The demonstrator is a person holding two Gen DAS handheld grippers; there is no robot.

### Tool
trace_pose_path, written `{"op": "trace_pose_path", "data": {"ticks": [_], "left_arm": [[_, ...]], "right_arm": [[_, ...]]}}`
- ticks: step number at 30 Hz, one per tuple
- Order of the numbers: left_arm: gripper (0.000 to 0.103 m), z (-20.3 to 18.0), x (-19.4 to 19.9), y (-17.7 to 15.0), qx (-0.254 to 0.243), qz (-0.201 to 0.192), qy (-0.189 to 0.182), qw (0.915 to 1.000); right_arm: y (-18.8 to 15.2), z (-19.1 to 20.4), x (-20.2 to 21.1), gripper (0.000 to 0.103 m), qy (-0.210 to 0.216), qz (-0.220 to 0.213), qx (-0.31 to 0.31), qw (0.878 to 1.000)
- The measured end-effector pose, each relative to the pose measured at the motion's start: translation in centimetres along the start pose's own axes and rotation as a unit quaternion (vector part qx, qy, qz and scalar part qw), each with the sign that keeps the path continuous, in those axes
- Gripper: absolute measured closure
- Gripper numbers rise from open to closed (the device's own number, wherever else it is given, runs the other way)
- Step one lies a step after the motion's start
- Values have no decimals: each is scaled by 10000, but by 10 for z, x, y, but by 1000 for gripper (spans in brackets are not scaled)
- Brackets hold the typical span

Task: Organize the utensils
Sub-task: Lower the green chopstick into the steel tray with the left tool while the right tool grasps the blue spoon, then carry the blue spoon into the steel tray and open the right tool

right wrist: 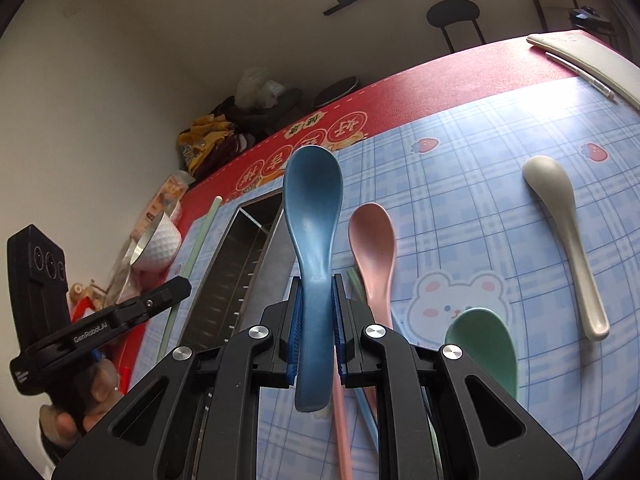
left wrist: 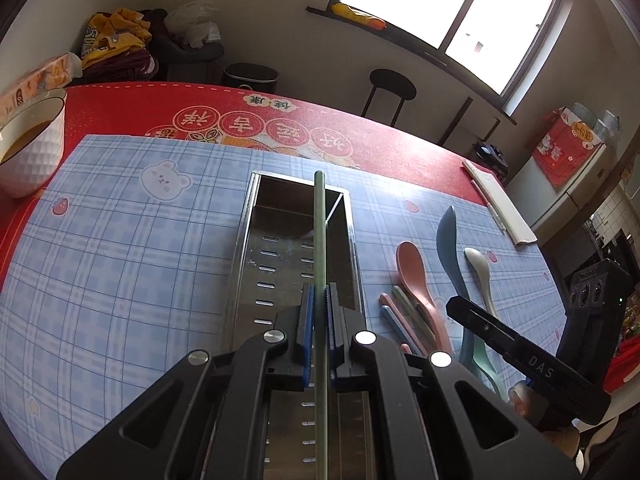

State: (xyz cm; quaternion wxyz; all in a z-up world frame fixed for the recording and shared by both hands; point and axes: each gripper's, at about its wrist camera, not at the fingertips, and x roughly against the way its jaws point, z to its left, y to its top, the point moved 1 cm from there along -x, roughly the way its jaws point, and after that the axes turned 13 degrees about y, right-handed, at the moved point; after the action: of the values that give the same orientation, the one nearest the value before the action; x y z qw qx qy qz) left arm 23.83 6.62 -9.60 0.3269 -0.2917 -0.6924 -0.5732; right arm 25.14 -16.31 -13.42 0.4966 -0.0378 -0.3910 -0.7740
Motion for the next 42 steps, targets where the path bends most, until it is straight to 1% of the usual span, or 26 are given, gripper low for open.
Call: {"op": "trace_pose_path", "data": {"ticks": [5,8,14,18,22,24,28,31,33,34,36,38,39,40,41,42], "left_arm": [[97,-5,-18,3,-26,402,100,9991],[97,-7,-29,3,-24,702,2,9975],[97,-11,-40,3,-42,928,65,9957],[97,-18,-42,2,-147,904,65,9958],[97,-14,-51,0,-12,1009,66,9949],[97,-14,-53,-1,-34,1044,59,9945],[97,-17,-51,0,-133,974,47,9951],[95,-19,-41,2,-225,780,67,9967],[87,-18,-31,1,-274,629,12,9976],[81,-16,-25,-1,-334,523,36,9981],[71,-12,-10,-5,-484,146,78,9987],[52,-7,4,-11,-625,-247,158,9976],[47,-4,12,-14,-704,-440,186,9964],[38,-1,18,-17,-793,-633,245,9945],[26,1,24,-20,-872,-821,326,9923],[19,4,28,-23,-943,-976,436,9898]], "right_arm": [[-1,-2,0,89,-208,-74,-36,9997],[-4,-6,0,89,-207,-75,-95,9997],[-3,-13,-2,89,-83,-34,-316,9995],[-3,-14,0,89,-49,-85,-306,9995],[-4,-12,2,89,-17,-115,-299,9995],[-4,-13,2,89,-18,-93,-322,9994],[-4,-14,3,89,-20,-75,-350,9994],[-3,-13,2,89,-30,-68,-351,9994],[-3,-13,1,89,-66,-59,-355,9993],[-4,-13,0,89,-86,-49,-349,9993],[-4,-12,-3,89,-126,-19,-326,9994],[-5,-11,-5,89,-165,16,-290,9994],[-6,-9,-6,89,-182,26,-269,9995],[-6,-8,-8,89,-200,34,-242,9995],[-6,-7,-8,89,-219,35,-218,9995],[-6,-6,-7,89,-233,24,-201,9995]]}}
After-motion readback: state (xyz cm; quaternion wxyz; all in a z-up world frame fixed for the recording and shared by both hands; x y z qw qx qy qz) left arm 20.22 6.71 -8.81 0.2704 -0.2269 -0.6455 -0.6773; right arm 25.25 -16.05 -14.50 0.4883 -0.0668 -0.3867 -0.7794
